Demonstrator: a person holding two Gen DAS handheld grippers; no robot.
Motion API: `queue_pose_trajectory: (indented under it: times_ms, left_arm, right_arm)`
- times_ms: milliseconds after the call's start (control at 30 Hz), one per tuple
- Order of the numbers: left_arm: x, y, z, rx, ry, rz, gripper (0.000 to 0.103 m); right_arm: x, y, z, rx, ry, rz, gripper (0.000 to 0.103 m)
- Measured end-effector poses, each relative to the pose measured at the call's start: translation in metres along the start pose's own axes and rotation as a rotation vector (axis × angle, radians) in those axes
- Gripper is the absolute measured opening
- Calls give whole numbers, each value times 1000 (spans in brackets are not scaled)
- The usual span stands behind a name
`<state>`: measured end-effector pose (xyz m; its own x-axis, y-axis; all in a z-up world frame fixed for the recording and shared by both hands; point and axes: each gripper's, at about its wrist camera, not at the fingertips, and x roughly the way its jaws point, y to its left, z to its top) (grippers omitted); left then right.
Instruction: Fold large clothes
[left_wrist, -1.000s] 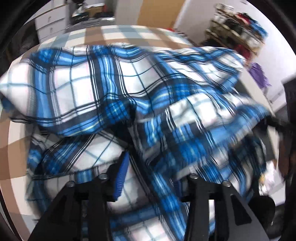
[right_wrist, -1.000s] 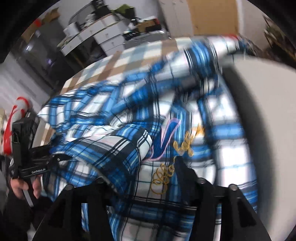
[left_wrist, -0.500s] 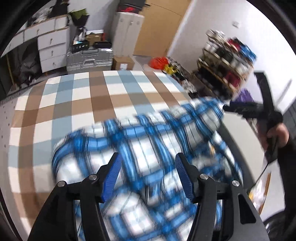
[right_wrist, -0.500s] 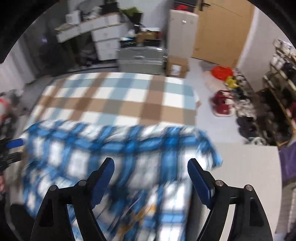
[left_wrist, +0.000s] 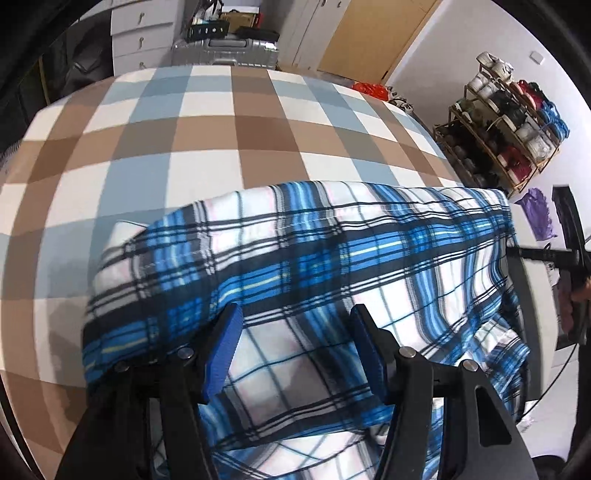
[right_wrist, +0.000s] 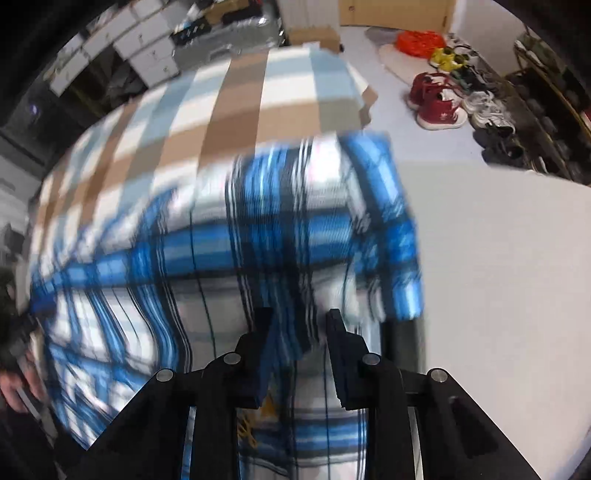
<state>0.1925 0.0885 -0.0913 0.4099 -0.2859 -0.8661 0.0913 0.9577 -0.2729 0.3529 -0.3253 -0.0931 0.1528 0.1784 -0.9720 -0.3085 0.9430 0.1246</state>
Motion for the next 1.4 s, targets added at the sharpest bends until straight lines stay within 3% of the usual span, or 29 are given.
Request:
queue_pose_trajectory:
  times_ms: [67,133,200,300,367,433,500,567,633,767,867,967,1133,1400]
  left_arm:
    - [-2,4,-2,11,1,11,55]
    - [-4,8,0,12,8,32,55]
    - [-11,9,3,1,13,46,55]
    - [-30,4,10,2,-8,20,55]
    - [-47,-5,14,21,-33,-37,55]
    - [-53,-16,17,53,-35,-81,55]
    - [-42,-31,19,101,-2,-60,55]
    - [-15,-37,21,124,68,-42,55]
    - [12,-36,20,121,144,6,55]
    - [23,-33,23,148,166,33,55]
    - [27,-30,29,123,204,30,55]
    - [32,-36,33,197,196,67,56]
    - [38,-33,49,227,145,91,57]
    - [46,3,99,178,93,108,57]
  right_arm:
    - [13,4,-14,-15,62,20,21]
    - [12,14,-28,-79,41,-15,21]
    - [7,18,-33,-89,77,19,20]
    - [-33,31,-31,-151,-32,1,24]
    - [-62,40,-26,-180,-98,41,43]
    - [-91,51,-17,-200,-201,90,82]
    - [-102,61,-7,-208,-291,36,93]
    - [-91,70,6,-215,-294,14,93]
    - [-60,72,17,-212,-230,-28,91]
    - [4,73,16,-242,-19,-145,89]
    - [22,70,-2,-264,75,-153,96]
    - [20,67,-7,-244,48,-133,100]
    - [23,69,3,-190,4,-121,103]
    - [37,101,55,-189,-125,-121,103]
